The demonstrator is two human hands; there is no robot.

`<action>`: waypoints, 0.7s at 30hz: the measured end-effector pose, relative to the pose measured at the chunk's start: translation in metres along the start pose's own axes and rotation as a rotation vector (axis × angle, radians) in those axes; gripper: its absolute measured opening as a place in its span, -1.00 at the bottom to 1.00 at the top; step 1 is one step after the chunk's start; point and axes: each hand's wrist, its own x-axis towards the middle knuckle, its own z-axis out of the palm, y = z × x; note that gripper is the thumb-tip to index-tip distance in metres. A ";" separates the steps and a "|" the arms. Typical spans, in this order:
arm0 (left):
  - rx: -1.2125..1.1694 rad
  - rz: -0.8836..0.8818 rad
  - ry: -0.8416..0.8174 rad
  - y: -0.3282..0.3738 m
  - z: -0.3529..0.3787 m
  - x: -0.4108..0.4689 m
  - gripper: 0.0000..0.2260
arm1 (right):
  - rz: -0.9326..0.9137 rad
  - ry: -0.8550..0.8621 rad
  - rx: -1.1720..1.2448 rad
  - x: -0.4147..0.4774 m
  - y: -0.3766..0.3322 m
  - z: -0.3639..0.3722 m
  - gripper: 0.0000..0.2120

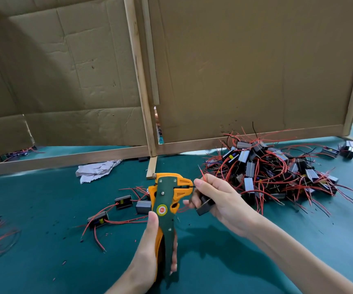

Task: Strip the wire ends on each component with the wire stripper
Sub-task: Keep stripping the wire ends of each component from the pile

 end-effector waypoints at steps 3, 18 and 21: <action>-0.049 0.040 -0.057 0.005 0.002 0.003 -0.23 | -0.039 0.033 -0.028 0.000 -0.002 0.001 -0.78; -0.086 0.441 0.442 0.015 -0.041 0.026 -0.26 | -0.215 0.605 -1.516 0.092 -0.064 -0.113 -0.76; -0.124 0.465 0.497 0.017 -0.052 0.031 -0.27 | 0.075 0.604 -1.415 0.101 -0.056 -0.130 -0.75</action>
